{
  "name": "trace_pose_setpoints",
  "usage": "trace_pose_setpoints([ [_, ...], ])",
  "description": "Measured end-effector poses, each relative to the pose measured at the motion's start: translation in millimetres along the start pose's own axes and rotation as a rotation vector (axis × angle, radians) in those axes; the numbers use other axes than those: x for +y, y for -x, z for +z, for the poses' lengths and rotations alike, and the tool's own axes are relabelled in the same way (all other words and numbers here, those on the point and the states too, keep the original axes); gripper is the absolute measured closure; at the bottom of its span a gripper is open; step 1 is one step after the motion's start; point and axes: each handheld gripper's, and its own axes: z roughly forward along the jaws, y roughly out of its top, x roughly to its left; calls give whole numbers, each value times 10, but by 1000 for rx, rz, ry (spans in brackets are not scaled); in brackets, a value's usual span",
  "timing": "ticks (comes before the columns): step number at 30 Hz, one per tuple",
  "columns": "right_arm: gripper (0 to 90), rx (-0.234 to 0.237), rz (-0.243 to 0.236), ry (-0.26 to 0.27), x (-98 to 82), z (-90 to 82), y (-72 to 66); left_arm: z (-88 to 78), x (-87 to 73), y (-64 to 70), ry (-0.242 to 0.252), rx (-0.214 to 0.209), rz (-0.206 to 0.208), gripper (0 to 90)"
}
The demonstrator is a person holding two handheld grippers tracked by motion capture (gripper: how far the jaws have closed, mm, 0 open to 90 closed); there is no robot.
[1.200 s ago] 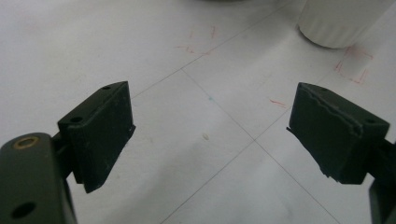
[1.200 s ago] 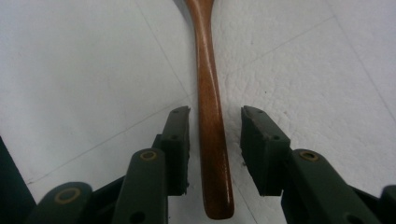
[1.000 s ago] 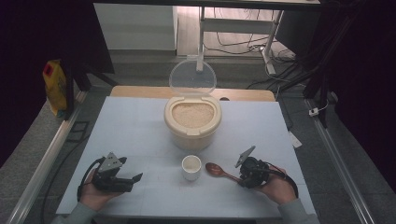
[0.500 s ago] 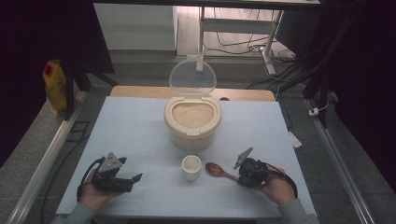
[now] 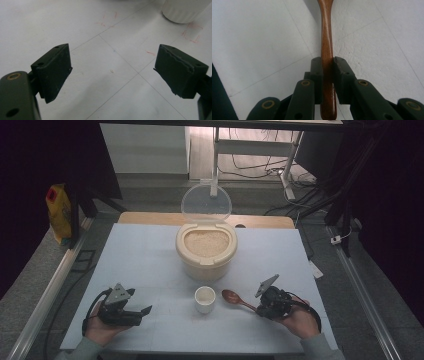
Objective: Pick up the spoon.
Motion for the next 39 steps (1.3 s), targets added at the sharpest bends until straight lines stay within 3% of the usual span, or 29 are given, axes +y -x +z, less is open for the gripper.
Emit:
trace_pose_setpoints([
  [17,779,-1,-2,109,-8,-239,-30,4,-1,-4,-2,1,-1,137],
  [29,779,-2,-43,179,60,-410,-126,16,2,-7,-8,-4,0,137],
  [39,779,-10,-112,220,243,-524,-269,23,17,4,-9,-11,-1,137],
])
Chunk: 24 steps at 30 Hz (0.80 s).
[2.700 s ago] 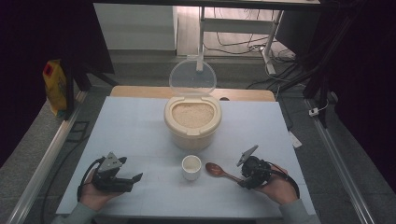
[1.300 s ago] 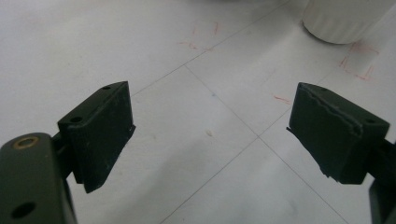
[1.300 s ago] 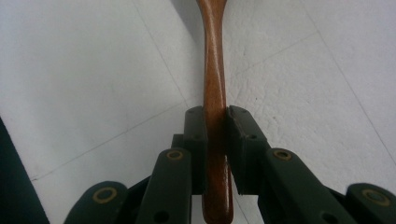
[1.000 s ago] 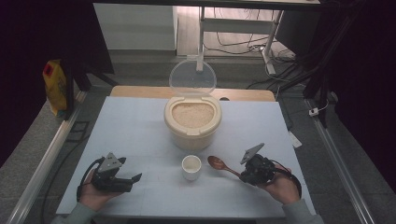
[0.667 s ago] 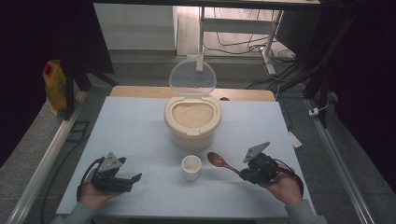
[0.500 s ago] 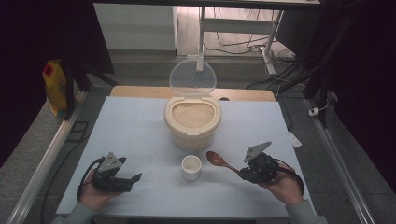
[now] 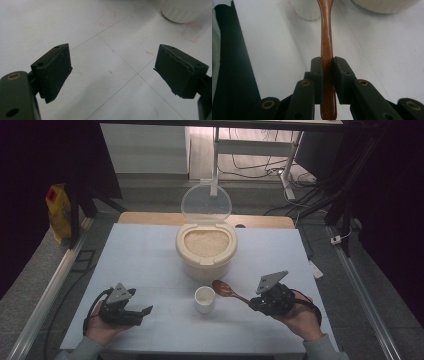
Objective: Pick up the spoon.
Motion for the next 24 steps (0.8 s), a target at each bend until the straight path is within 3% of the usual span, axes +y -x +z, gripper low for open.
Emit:
trace_pose_setpoints([
  [11,778,5,-35,5,173,41,-51,-5,24,7,6,-6,1,137],
  [16,779,8,-61,7,263,74,-88,-44,91,31,35,-54,-12,138],
  [24,779,19,-124,2,460,129,-181,-67,227,91,43,-94,9,145],
])
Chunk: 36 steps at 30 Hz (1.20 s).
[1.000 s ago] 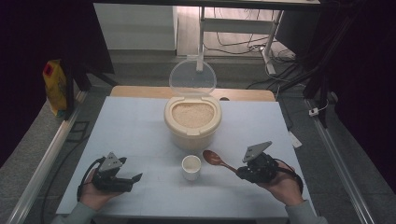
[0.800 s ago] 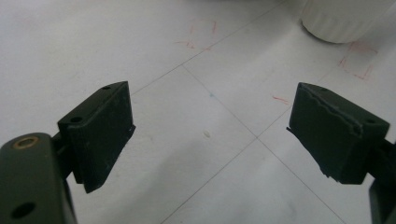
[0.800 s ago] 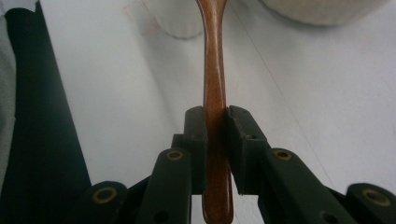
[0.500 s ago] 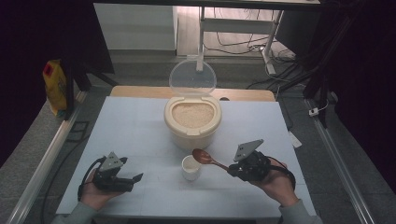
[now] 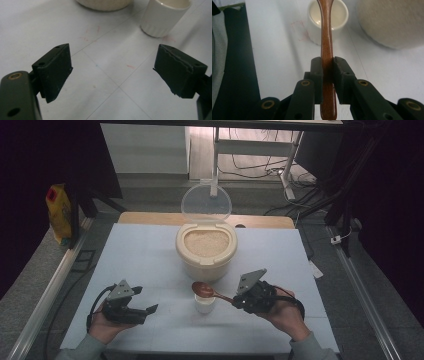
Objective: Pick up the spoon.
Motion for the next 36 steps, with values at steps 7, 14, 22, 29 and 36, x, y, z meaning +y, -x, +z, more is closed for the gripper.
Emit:
trace_pose_setpoints([
  [7,779,11,-38,-11,137,119,-28,-70,181,66,23,-33,25,150],
  [14,779,19,-58,-23,232,201,-63,-88,468,242,35,-87,99,153],
  [22,778,18,-85,-34,306,255,-104,7,695,409,18,-124,163,157],
  [29,778,16,-97,-38,352,280,-130,71,828,499,3,-148,204,164],
  [36,779,17,-116,-44,408,330,-170,167,947,573,-25,-175,242,192],
])
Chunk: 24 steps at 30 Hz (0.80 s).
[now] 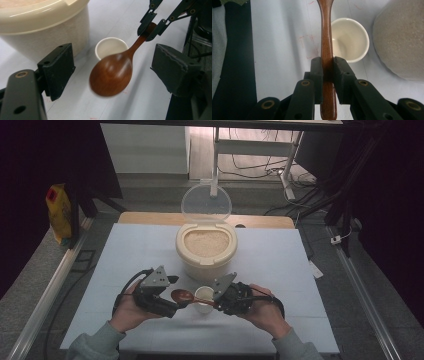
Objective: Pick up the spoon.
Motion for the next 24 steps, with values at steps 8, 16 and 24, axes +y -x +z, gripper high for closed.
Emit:
trace_pose_setpoints([
  [8,779,3,-22,-4,58,8,-25,193,125,130,-104,-39,105,262],
  [16,778,12,-39,-19,126,45,-55,311,163,190,-186,-44,167,364],
  [24,778,8,-54,-31,194,77,-91,386,165,234,-247,-37,209,501],
])
